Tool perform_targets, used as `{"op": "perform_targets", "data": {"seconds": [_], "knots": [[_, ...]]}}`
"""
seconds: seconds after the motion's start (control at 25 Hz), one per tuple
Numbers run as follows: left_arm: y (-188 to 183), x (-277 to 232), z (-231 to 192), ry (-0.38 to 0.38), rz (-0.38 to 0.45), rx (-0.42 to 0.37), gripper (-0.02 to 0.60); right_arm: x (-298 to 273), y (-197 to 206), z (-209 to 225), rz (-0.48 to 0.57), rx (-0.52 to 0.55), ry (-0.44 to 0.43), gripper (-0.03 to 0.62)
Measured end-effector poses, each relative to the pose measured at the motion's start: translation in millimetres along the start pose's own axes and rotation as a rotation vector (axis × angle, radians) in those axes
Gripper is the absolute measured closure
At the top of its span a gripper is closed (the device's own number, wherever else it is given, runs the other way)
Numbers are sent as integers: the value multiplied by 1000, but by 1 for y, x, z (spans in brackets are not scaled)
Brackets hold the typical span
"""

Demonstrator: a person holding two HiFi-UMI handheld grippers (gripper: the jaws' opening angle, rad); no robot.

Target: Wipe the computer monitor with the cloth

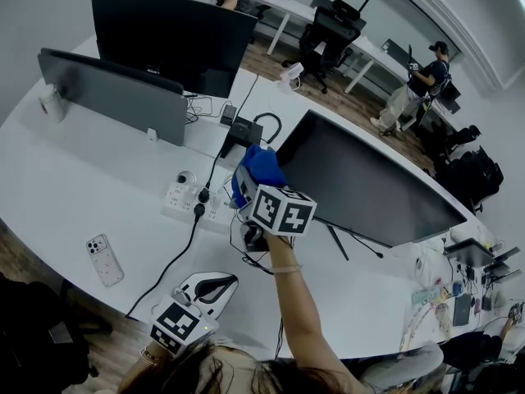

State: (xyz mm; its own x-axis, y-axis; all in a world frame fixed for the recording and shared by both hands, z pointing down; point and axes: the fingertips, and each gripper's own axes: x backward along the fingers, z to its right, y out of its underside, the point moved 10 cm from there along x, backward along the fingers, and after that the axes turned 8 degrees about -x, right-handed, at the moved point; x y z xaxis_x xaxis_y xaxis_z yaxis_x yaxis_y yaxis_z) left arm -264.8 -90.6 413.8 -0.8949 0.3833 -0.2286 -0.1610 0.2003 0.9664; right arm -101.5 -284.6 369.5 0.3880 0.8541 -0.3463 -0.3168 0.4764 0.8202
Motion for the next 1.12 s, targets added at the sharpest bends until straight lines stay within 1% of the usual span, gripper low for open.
{"op": "perform_targets", "data": {"seconds": [0.32, 0.6, 0.8, 1.12], "knots": [[1, 1, -2, 1, 1, -2, 572, 4, -8, -4, 26, -1, -24, 497], [2, 1, -3, -8, 3, -5, 572, 9, -15, -6, 34, -52, -43, 497], [3, 1, -4, -13, 0, -2, 572, 17, -27, -14, 72, -33, -53, 497], [1, 0, -3, -5, 6, -5, 572, 23, -34, -19, 95, -33, -68, 497]]}}
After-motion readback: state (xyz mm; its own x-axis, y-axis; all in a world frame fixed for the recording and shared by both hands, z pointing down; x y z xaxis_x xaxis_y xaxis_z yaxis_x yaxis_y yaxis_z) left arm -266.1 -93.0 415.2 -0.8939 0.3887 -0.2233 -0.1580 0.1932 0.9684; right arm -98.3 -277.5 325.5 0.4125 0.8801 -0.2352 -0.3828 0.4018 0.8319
